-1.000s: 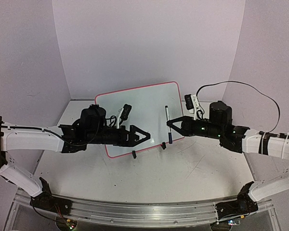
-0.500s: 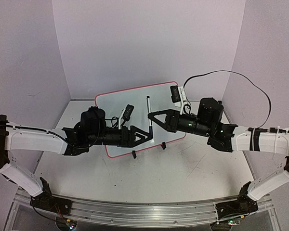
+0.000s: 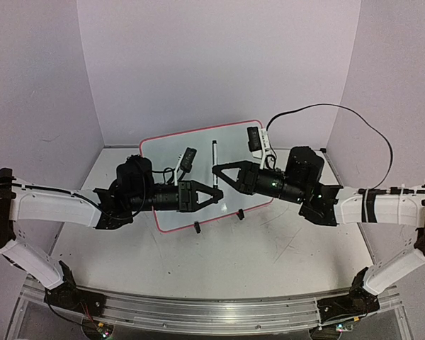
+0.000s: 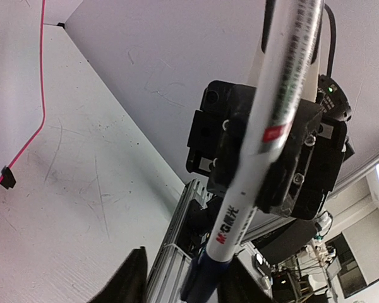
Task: Write a sentence on the whiteboard
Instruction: Pass from the right arm to the left, then open the pen cap of the whiteboard marker.
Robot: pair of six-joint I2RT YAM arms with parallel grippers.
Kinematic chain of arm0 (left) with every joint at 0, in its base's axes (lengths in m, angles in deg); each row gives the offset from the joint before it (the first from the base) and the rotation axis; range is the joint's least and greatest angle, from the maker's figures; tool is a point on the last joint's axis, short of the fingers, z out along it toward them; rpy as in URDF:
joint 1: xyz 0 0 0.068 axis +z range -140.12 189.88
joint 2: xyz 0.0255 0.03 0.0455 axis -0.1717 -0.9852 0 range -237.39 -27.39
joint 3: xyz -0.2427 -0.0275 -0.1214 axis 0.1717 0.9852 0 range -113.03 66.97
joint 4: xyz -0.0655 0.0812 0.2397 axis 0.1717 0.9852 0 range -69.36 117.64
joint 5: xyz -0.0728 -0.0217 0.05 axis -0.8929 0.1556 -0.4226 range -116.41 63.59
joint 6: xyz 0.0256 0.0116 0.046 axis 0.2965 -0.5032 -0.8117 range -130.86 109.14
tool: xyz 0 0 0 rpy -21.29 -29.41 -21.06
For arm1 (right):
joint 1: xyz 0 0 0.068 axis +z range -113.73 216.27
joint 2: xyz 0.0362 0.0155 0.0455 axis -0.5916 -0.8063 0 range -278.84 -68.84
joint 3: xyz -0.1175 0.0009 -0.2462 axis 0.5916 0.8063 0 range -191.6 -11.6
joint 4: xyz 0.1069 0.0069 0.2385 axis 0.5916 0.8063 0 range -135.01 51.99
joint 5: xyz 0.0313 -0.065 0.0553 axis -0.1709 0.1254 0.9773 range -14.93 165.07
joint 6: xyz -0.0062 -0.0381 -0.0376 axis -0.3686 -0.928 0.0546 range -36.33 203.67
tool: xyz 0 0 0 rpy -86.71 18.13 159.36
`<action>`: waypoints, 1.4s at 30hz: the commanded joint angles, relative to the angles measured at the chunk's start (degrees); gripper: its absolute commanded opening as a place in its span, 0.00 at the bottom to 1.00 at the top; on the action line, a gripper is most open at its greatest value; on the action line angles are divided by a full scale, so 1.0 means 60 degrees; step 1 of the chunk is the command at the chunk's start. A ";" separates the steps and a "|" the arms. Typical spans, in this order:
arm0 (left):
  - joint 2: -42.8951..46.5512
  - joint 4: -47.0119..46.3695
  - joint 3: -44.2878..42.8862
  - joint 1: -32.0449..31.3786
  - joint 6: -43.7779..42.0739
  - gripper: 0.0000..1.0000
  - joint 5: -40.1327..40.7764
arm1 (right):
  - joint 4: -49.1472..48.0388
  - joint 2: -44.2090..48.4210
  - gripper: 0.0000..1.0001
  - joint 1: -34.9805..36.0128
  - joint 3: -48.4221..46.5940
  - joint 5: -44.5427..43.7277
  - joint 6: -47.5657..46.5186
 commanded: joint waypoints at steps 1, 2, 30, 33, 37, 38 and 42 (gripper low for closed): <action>0.0293 -0.0575 0.0124 -0.0023 -0.0257 0.19 0.0240 | -0.0697 -0.0060 0.00 0.0096 -0.0312 0.0017 0.0310; 0.0373 -0.0566 0.0179 -0.0025 -0.0347 0.13 0.0307 | -0.0697 -0.0043 0.00 0.0100 -0.0292 0.0107 0.0351; 0.1133 0.6720 -0.1371 -0.0002 -0.8052 0.00 0.1525 | 0.7906 -0.2302 0.52 -0.1036 -0.5093 0.5405 -0.3896; 0.1101 0.6868 -0.1386 -0.0010 -0.8141 0.00 0.1597 | 0.7965 -0.2481 0.39 -0.1006 -0.5116 0.5640 -0.4074; 0.1064 0.6943 -0.1477 0.0005 -0.8215 0.00 0.1605 | 0.8109 -0.2715 0.40 -0.1008 -0.5181 0.5659 -0.4181; 0.1060 0.6976 -0.1497 -0.0004 -0.8239 0.00 0.1609 | 0.8142 -0.2762 0.38 -0.1001 -0.5200 0.5687 -0.4200; 0.1016 0.7051 -0.1530 -0.0004 -0.8289 0.00 0.1612 | 0.8201 -0.2977 0.34 -0.0968 -0.5314 0.5798 -0.4254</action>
